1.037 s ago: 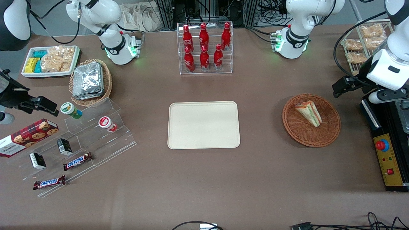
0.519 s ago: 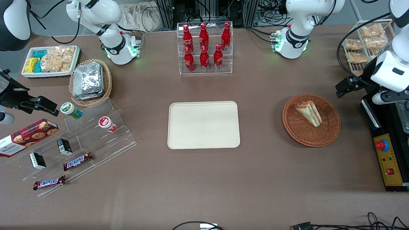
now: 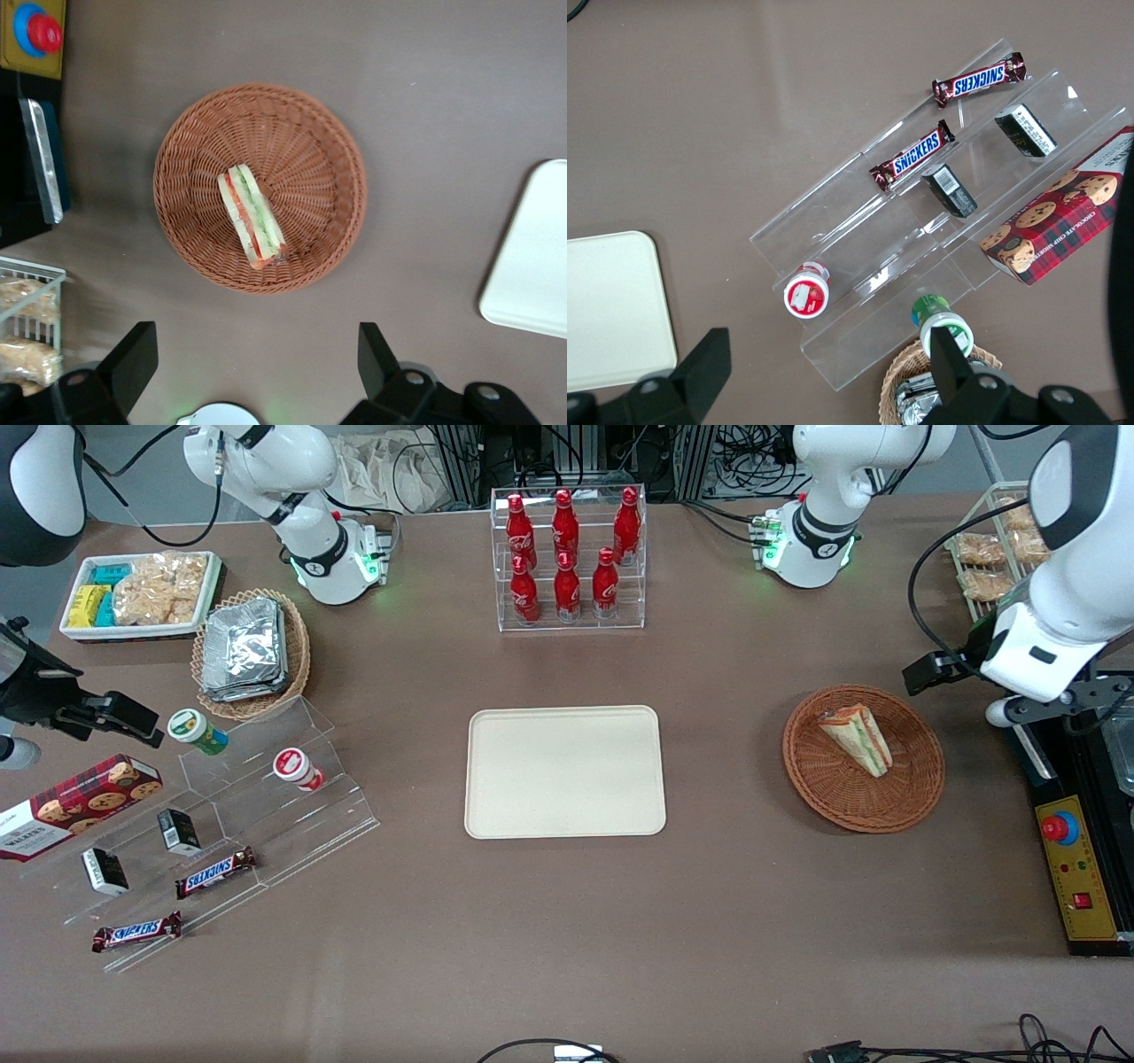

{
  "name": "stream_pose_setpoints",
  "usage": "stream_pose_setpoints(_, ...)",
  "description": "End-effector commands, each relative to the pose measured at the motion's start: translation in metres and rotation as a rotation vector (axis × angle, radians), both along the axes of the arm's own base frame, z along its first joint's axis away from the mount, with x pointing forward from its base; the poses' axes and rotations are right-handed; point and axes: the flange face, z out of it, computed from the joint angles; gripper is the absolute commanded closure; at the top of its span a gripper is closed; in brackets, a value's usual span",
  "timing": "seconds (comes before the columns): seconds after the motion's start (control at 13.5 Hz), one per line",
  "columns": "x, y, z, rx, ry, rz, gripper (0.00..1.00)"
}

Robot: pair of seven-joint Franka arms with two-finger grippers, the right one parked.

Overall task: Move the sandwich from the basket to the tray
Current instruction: 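Lower the open left gripper onto the wrapped sandwich and close it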

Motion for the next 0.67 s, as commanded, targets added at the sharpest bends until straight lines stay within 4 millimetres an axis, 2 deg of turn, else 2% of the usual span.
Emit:
stream_pose_setpoints(0.0,-0.041,0.017,-0.054,0.011,-0.033,0.065,0.0)
stream_pose_setpoints(0.22,-0.045,0.031,-0.107,0.009,-0.053,0.115,0.0)
stream_pose_setpoints(0.59,-0.076,0.029,-0.208,0.012,-0.105,0.153,0.0)
